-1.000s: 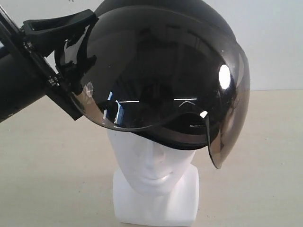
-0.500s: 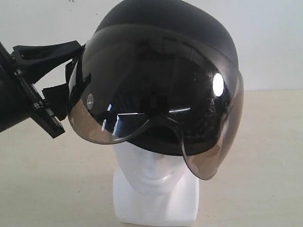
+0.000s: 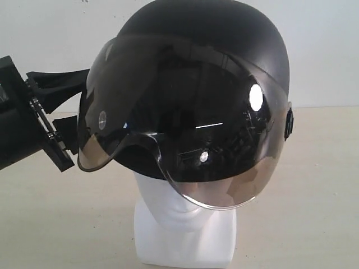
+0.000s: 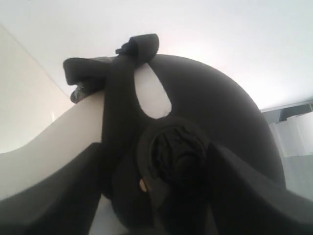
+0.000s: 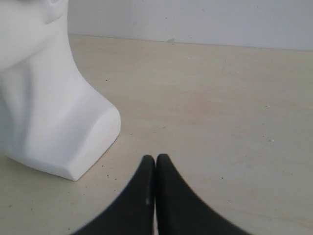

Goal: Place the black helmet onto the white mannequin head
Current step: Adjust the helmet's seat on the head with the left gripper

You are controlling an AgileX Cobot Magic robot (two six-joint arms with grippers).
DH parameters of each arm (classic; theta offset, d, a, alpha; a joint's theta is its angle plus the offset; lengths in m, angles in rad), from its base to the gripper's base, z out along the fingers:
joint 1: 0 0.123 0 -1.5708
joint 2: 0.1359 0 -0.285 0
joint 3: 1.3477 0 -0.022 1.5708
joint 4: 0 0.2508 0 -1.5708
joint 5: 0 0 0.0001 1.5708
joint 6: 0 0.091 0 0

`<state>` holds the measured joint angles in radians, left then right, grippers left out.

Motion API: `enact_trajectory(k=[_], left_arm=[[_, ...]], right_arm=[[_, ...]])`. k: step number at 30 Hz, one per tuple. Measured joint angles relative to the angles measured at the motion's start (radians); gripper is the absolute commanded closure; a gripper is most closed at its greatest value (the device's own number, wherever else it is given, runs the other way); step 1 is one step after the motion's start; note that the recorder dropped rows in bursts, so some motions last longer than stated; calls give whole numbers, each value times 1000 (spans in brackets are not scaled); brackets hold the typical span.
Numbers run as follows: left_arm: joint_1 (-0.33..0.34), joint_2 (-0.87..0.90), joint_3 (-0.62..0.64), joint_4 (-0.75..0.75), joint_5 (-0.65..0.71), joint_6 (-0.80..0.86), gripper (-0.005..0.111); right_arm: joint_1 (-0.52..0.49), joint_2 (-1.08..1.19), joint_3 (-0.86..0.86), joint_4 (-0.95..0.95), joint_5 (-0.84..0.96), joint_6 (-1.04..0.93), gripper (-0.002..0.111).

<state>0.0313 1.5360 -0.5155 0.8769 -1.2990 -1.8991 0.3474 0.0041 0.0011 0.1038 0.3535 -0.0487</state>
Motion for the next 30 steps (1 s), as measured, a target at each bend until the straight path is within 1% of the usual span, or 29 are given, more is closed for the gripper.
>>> enact_trajectory(k=[12,17,24,25,27,30], left_arm=[[8,21,11,21,6,54,102],[12,30,11,27,70,62,102],[12,30,15,27,72,64,102],[12,30,15,27,72,64,101],[12,30,15,27,72,69,93],[14,30,8,38,89,71,69]], right_arm=[[0,0,0,0,0,0,108],[0,0,0,0,0,0,108],[0,0,0,0,0,0,108],[0,0,0,0,0,0,108],[0,0,0,0,0,0,108],[0,0,0,0,0,0,108]])
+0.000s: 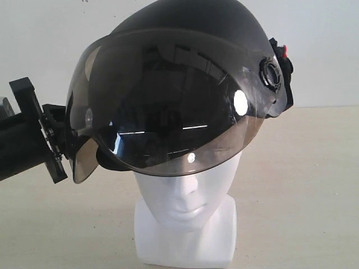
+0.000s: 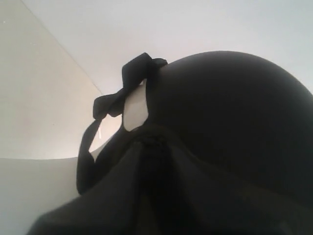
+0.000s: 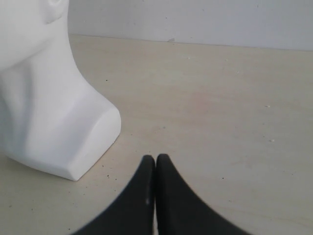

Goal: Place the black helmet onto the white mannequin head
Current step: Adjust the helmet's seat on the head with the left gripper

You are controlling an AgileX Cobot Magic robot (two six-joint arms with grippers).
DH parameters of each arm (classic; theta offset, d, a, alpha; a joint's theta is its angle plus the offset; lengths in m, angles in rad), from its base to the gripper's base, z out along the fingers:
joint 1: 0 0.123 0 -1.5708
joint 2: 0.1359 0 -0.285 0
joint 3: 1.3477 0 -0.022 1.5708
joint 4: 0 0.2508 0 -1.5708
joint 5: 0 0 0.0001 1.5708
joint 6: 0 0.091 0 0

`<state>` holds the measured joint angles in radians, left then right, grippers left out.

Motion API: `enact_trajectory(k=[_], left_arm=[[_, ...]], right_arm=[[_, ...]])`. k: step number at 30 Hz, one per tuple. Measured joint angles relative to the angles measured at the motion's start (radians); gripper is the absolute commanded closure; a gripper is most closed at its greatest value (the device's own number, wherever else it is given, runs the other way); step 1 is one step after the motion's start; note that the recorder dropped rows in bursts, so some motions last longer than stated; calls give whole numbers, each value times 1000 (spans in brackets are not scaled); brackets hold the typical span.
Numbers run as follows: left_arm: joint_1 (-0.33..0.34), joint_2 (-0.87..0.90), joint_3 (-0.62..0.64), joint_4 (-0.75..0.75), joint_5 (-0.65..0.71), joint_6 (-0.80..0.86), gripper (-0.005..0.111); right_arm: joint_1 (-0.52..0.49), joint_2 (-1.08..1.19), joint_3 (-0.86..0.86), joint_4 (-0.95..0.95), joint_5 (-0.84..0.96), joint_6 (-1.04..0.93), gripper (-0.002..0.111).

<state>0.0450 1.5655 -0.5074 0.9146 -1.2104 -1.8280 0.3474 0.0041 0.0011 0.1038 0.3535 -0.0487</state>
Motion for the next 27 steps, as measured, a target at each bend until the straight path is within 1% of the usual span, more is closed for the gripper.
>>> enact_trajectory(k=[2,3,6,18,27], left_arm=[[0,0,-6,4,17,0,54],[0,0,-9,4,25,0,49],[2,-2,-10,2,32,0,41],[2,-19,-12,14,38,2,41],[12,-77,-12,34,36,6,41]], right_arm=[[0,0,0,0,0,0,108],[0,0,0,0,0,0,108],[0,0,0,2,0,0,108],[0,0,0,2,0,0,108],[0,0,0,2,0,0,108]])
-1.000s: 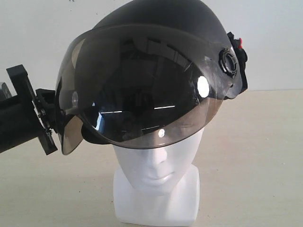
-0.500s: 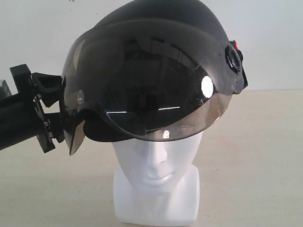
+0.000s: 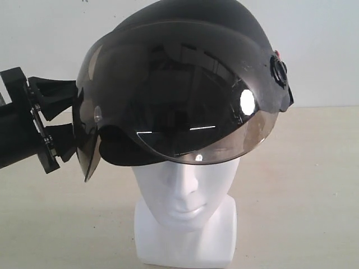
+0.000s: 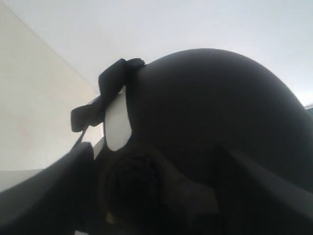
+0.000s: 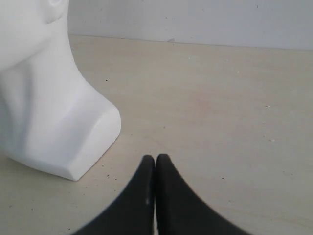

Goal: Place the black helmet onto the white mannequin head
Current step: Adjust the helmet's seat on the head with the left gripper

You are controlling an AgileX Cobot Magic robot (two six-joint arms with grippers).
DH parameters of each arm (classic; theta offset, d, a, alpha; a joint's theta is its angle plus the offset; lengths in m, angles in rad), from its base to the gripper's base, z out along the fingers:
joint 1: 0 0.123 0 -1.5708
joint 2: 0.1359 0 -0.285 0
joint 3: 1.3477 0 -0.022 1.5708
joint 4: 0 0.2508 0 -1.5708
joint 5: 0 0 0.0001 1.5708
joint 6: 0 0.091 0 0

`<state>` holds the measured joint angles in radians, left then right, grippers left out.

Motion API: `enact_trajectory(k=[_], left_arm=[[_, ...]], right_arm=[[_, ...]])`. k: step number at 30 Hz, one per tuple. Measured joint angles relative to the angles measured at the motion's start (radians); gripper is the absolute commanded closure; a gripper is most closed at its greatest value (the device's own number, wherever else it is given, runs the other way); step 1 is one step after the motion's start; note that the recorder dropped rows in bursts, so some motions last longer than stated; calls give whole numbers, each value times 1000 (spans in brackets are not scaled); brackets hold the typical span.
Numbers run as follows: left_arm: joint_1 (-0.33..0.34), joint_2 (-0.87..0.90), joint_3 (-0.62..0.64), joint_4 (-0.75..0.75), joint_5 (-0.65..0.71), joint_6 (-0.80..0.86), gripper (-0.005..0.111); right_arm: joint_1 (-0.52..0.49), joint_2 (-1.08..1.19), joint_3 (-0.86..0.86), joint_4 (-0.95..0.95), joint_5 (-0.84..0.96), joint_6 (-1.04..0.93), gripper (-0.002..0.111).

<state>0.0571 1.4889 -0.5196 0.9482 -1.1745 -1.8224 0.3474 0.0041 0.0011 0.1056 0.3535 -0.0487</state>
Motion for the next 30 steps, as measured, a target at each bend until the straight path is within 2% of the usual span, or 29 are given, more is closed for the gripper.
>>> enact_trajectory(k=[10,19,25,30], left_arm=[[8,-26,-3,27,-11,0,41],[99,-76,-3,221,-35,0,41],[104,-117,-3,223,-37,0,41],[104,-117,-3,216,-37,0,30]], right_arm=[[0,0,0,0,0,0,108],[0,0,0,0,0,0,108],[0,0,0,0,0,0,108],[0,0,0,0,0,0,108]])
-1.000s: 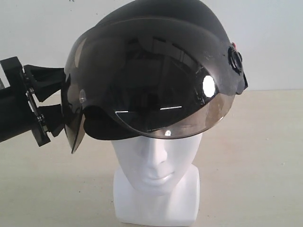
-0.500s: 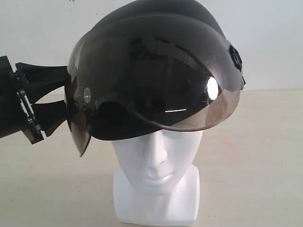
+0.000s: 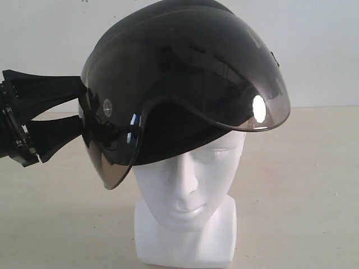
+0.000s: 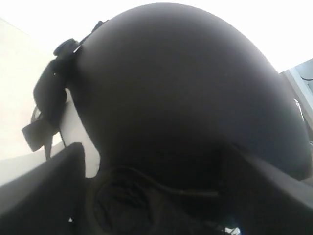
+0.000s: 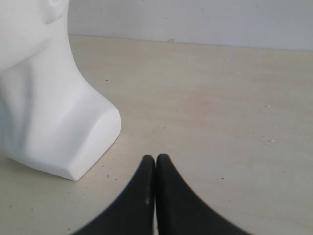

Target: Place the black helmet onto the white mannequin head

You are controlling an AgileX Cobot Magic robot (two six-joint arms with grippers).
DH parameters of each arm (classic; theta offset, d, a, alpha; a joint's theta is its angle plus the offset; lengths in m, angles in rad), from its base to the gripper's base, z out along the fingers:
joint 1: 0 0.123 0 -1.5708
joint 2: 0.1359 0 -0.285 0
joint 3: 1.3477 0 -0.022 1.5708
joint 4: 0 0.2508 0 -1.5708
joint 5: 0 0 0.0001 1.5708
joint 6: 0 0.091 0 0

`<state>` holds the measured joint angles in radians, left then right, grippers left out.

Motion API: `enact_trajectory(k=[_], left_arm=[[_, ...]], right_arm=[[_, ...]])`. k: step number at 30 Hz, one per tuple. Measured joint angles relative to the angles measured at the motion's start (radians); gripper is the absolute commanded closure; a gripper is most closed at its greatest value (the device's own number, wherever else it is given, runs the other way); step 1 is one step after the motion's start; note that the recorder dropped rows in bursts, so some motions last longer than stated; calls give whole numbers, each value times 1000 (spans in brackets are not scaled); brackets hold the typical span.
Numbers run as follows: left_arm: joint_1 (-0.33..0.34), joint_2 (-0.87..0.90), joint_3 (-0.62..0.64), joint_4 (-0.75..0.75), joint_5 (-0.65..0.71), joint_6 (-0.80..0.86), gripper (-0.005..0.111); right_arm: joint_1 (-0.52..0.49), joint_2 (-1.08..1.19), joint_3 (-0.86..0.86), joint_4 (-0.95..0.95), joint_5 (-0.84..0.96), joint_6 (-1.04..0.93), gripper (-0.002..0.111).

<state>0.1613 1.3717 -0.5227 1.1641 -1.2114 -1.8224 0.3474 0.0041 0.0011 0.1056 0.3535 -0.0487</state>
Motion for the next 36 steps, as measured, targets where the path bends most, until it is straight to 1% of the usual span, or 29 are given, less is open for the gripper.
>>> enact_trajectory(k=[8,12,16,21,24,28,33,36], left_arm=[[2,-7,0,-18,0,0,29],[19,-53,0,-18,0,0,29],[79,-124,0,10,0,-31,29],[179,-221,0,95,-1,-118,29],[213,-270,0,159,-2,-172,29],[223,-320,0,196,-3,-214,29],[225,-367,0,202,-4,-225,29],[225,-380,0,204,-4,-226,29]], right_arm=[[0,0,0,0,0,0,108],[0,0,0,0,0,0,108],[0,0,0,0,0,0,108],[0,0,0,-2,0,-4,108],[0,0,0,-10,-28,-26,108],[0,0,0,-20,-186,-48,108],[0,0,0,-20,-465,-32,108],[0,0,0,33,-648,49,108]])
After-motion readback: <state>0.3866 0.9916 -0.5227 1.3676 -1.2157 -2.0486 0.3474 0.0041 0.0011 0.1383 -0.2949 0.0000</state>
